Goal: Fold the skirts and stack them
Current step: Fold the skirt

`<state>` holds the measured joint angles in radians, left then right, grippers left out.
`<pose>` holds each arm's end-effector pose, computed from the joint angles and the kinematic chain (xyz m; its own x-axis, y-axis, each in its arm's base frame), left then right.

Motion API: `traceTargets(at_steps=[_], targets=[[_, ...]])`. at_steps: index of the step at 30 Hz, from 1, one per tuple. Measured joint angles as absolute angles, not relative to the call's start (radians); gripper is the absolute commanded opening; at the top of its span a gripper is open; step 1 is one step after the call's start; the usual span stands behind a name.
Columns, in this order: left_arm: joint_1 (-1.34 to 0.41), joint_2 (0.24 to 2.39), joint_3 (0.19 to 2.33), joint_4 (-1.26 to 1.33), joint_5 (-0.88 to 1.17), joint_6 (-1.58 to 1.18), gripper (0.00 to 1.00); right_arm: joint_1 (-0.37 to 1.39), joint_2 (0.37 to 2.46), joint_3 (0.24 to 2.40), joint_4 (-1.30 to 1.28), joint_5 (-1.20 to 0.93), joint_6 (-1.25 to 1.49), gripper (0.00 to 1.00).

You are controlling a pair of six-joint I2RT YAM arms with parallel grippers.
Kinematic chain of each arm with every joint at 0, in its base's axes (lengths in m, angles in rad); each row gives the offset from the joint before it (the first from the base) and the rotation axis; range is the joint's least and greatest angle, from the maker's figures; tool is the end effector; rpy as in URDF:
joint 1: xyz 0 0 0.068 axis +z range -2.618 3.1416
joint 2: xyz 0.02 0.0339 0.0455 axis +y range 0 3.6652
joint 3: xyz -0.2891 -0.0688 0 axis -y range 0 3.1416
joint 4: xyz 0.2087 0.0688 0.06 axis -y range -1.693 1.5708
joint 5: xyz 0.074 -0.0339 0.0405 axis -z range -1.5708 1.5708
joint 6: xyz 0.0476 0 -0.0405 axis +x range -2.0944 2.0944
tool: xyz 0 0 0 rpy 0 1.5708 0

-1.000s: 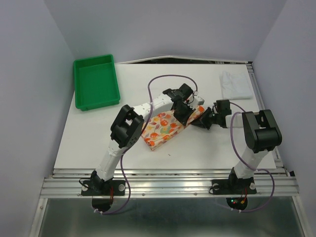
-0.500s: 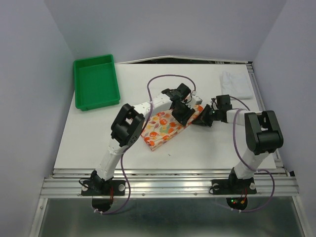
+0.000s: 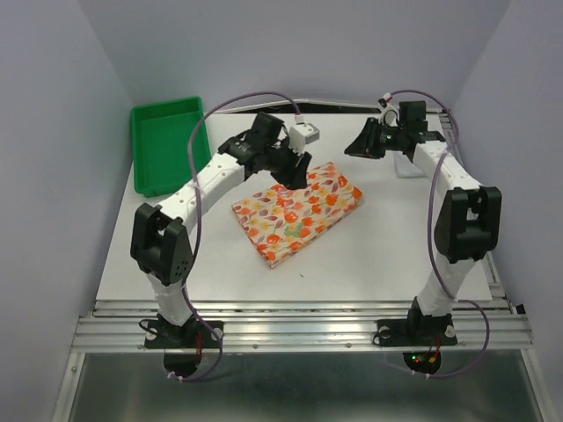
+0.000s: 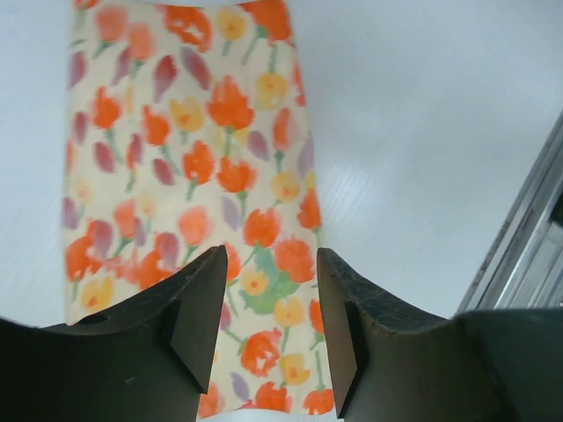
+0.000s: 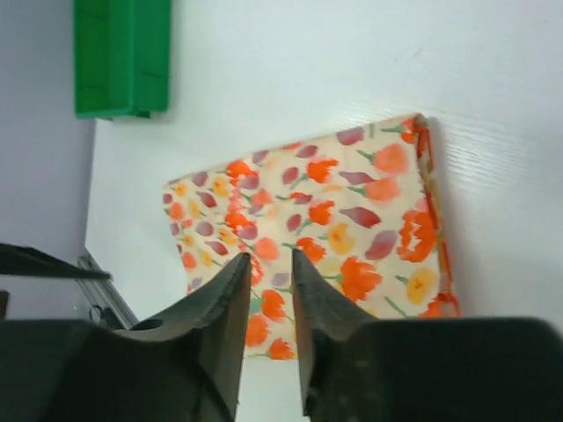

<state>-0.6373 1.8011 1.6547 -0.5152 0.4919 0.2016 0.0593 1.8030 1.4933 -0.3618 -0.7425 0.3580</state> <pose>0.3022 -0.2517 0.3526 -0.3188 0.4556 -0.8311 0.9062 0.4036 -0.1263 0.3864 0.0552 0.3205 -0.7821 0.2122 -0.5859 -0.3182 0.6724 0.6683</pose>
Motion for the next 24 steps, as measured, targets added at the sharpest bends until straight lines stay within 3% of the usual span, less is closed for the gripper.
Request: traceTargets(at_steps=[1,2,4,13,17,24], targets=[[-0.604,1.791,1.642,-0.509,0.495,0.195,0.56,0.059,1.841,1.531,-0.370,-0.733,0.340,0.41],[-0.562,1.780,1.612,-0.489,0.498,0.184,0.56,0.060,1.906,1.596,-0.403,-0.725,0.317,0.56],[-0.469,1.768,1.518,-0.483,0.490,0.165,0.57,0.060,2.010,1.679,-0.437,-0.696,0.274,0.66],[-0.300,1.698,1.266,-0.572,0.387,0.196,0.47,0.059,2.207,1.695,-0.578,-0.666,0.212,0.72],[-0.255,1.639,1.224,-0.596,0.317,0.244,0.39,0.059,2.153,1.571,-0.562,-0.710,0.218,0.72],[-0.200,1.696,1.151,-0.585,0.224,0.302,0.33,0.059,1.992,1.258,-0.532,-0.819,0.274,0.73]])
